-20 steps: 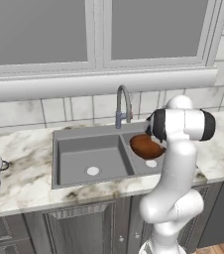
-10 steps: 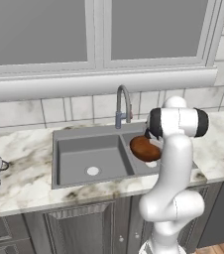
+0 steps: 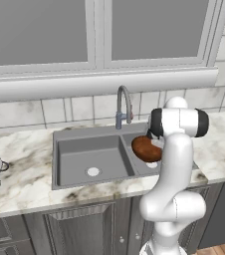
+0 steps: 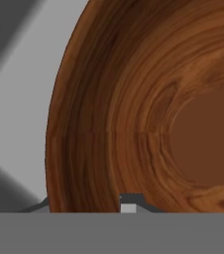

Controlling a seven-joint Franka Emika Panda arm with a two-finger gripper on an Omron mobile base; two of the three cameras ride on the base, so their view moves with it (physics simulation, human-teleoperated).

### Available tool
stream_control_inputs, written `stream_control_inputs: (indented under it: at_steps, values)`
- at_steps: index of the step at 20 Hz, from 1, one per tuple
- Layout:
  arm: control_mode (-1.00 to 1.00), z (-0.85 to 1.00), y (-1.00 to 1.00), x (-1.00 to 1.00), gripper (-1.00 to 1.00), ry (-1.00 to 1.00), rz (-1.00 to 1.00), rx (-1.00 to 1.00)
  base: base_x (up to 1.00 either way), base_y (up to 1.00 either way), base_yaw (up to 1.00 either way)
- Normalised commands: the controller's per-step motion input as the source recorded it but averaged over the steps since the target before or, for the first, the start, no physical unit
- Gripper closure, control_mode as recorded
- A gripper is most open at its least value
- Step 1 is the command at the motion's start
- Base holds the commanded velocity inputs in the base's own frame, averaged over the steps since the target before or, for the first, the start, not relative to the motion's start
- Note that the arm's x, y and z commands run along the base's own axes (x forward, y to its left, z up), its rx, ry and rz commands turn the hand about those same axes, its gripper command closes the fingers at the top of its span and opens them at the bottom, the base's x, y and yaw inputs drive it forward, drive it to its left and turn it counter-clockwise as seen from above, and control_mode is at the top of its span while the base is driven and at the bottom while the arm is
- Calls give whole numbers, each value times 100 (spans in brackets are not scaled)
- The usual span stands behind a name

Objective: Place the colander in the left basin and the bowl in the right basin of the sink.

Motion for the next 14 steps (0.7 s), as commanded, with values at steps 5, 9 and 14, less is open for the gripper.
stream_control_inputs:
  at_steps: [5, 9, 14]
  values:
    - [-100, 0, 0, 0, -100, 1, 1, 0, 0, 0, 0]
    - [-100, 0, 0, 0, -100, 0, 0, 0, 0, 0, 0]
    - [-100, 2, 0, 0, -100, 0, 0, 0, 0, 0, 0]
